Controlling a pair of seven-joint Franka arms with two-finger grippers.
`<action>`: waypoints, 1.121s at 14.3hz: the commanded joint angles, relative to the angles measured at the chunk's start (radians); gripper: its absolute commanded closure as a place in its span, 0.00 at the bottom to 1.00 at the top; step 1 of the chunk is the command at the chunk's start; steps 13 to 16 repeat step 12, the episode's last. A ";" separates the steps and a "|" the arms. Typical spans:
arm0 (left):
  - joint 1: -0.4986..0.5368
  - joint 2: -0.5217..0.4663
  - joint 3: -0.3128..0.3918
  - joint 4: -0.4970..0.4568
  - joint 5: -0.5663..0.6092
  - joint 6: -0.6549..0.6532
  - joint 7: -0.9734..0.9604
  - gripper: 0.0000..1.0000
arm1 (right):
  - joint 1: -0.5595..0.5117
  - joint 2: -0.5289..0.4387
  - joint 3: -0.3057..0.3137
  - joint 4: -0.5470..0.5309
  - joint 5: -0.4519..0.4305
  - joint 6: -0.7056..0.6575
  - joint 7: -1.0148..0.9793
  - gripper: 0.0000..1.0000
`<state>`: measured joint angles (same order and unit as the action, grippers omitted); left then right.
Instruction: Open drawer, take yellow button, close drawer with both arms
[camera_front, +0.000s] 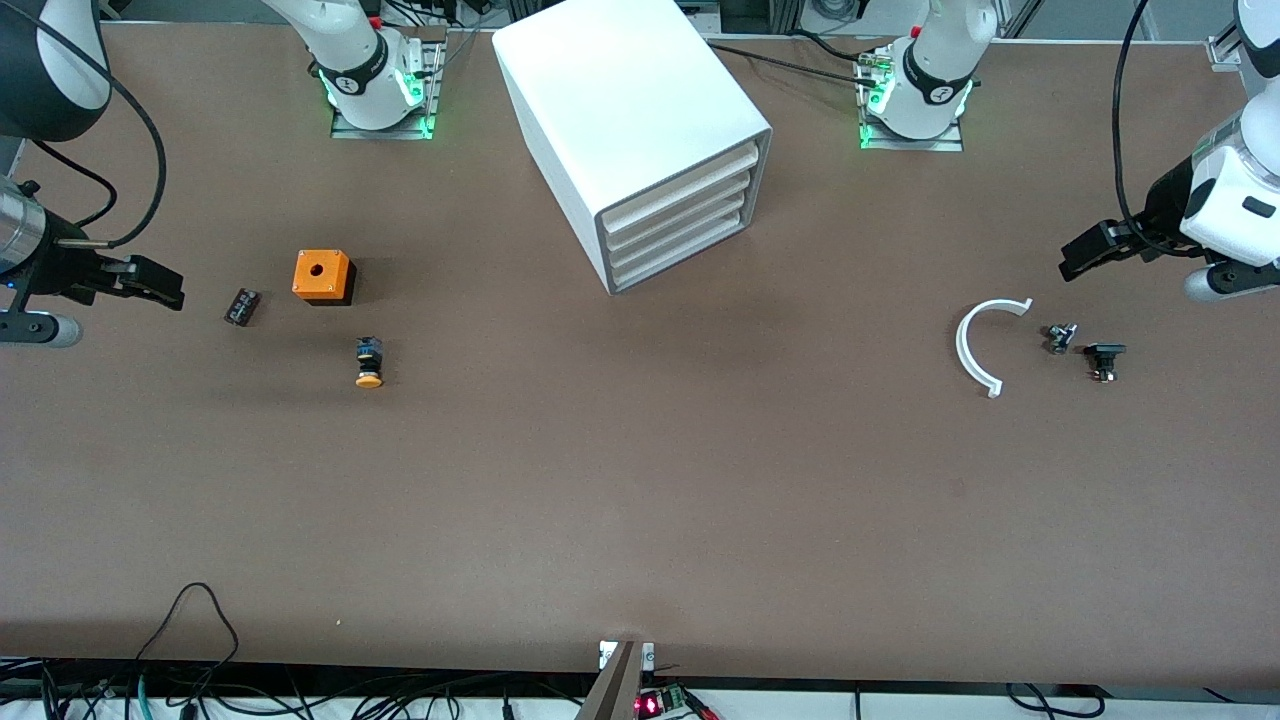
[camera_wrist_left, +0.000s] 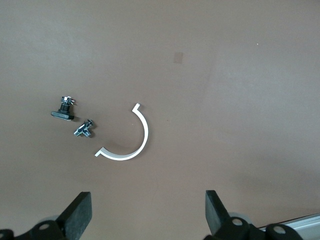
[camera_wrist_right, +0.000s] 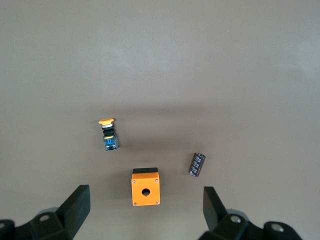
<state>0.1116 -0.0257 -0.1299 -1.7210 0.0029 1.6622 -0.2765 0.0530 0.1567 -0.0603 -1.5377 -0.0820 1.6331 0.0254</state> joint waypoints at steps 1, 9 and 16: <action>0.002 0.017 0.003 0.032 0.025 -0.013 0.030 0.00 | -0.001 -0.042 0.002 -0.030 0.024 -0.016 -0.016 0.00; 0.043 0.017 0.009 0.034 0.025 -0.015 0.160 0.00 | -0.001 -0.049 0.005 -0.025 0.027 -0.047 -0.081 0.00; 0.043 0.017 0.009 0.034 0.023 -0.015 0.158 0.00 | -0.001 -0.045 0.004 -0.009 0.039 -0.048 -0.065 0.00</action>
